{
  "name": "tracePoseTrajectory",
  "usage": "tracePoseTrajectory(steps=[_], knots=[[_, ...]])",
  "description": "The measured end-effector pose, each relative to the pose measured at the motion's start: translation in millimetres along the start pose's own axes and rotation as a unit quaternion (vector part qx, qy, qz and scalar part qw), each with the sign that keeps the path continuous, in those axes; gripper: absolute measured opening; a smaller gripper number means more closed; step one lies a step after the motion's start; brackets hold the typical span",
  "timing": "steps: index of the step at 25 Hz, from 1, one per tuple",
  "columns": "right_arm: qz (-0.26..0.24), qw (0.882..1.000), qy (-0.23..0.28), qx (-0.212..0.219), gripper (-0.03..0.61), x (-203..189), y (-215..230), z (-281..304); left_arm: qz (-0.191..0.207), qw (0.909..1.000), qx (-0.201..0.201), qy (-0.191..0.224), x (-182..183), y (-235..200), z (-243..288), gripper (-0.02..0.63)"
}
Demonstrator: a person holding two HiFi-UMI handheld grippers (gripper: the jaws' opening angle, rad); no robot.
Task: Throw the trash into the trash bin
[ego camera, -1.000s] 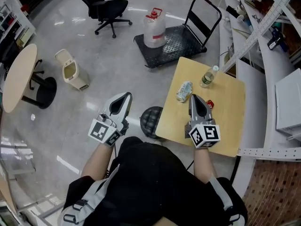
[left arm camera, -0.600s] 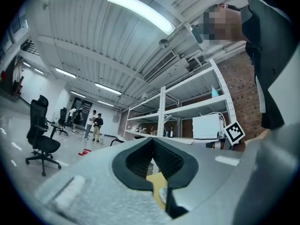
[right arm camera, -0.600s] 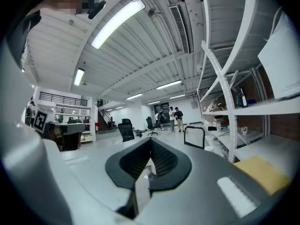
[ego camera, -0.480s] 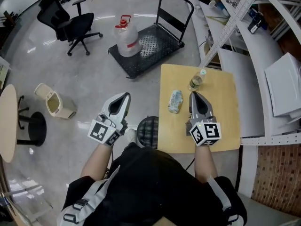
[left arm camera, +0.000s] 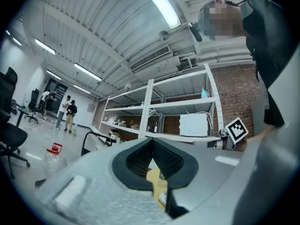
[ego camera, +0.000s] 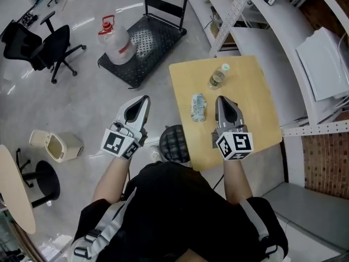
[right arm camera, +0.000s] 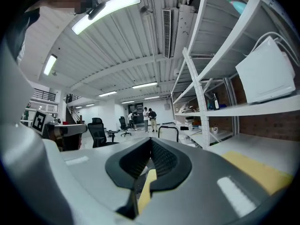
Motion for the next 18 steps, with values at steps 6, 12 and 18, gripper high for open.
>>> tracePoseTrajectory(steps=[6,12,18], knots=[[0.001,0.998,-0.020,-0.063,0.006,-24.3,4.1,-6.0,-0.046,0.9968,-0.063,-0.019,-20.4,-0.5,26.2,0.000],[0.006,0.994,-0.060,-0.094,0.006,-51.1,7.9,-17.0,-0.070,0.9935,-0.077,-0.047,-43.5,-5.9,26.4,0.000],[0.025,0.988,-0.113,-0.099,0.034,-85.4,17.0,-8.0,-0.088,0.9918,-0.073,-0.056,-48.3,-7.4,23.0,0.000]])
Point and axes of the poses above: the fingertips, and each gripper's own axes: z forward along the fingers, y to its right, x out of its top, the point moved 3 cm from there along -z, backward along the fingers, and after that the axes turned 14 degrees about y, right-handed, at the moved point
